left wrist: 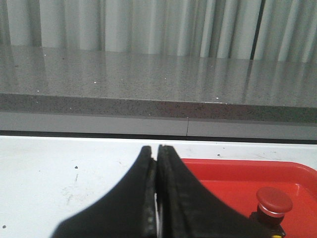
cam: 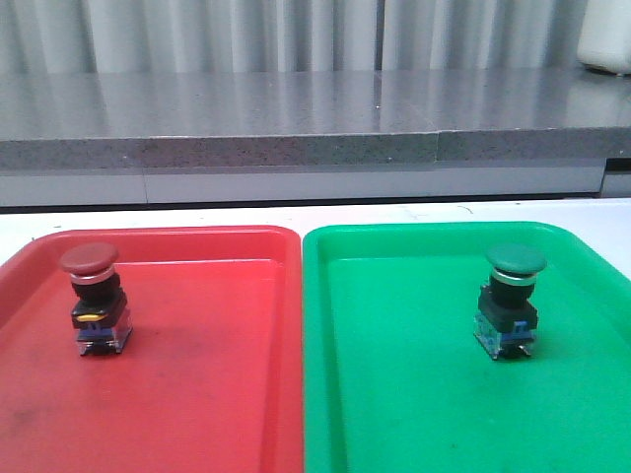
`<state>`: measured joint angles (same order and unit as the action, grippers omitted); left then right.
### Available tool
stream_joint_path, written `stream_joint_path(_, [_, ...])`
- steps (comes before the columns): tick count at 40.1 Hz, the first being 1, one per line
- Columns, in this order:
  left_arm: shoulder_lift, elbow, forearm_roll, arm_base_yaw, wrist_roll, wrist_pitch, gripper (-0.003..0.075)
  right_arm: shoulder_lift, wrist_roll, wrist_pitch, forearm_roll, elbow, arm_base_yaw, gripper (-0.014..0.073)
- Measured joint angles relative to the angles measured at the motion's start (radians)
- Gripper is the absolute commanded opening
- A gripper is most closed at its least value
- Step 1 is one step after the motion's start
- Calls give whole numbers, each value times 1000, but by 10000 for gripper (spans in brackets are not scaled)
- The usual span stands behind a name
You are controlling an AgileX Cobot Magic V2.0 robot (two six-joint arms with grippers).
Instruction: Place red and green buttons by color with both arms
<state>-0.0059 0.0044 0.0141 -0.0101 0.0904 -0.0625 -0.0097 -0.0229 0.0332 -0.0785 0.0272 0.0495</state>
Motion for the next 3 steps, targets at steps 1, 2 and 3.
stream_joint_path(1, [0, 0, 0, 0, 0, 0, -20, 0, 0, 0, 0, 0, 0, -70])
stream_joint_path(2, [0, 0, 0, 0, 0, 0, -20, 0, 0, 0, 0, 0, 0, -70])
stream_joint_path(3, [0, 0, 0, 0, 0, 0, -20, 0, 0, 0, 0, 0, 0, -70])
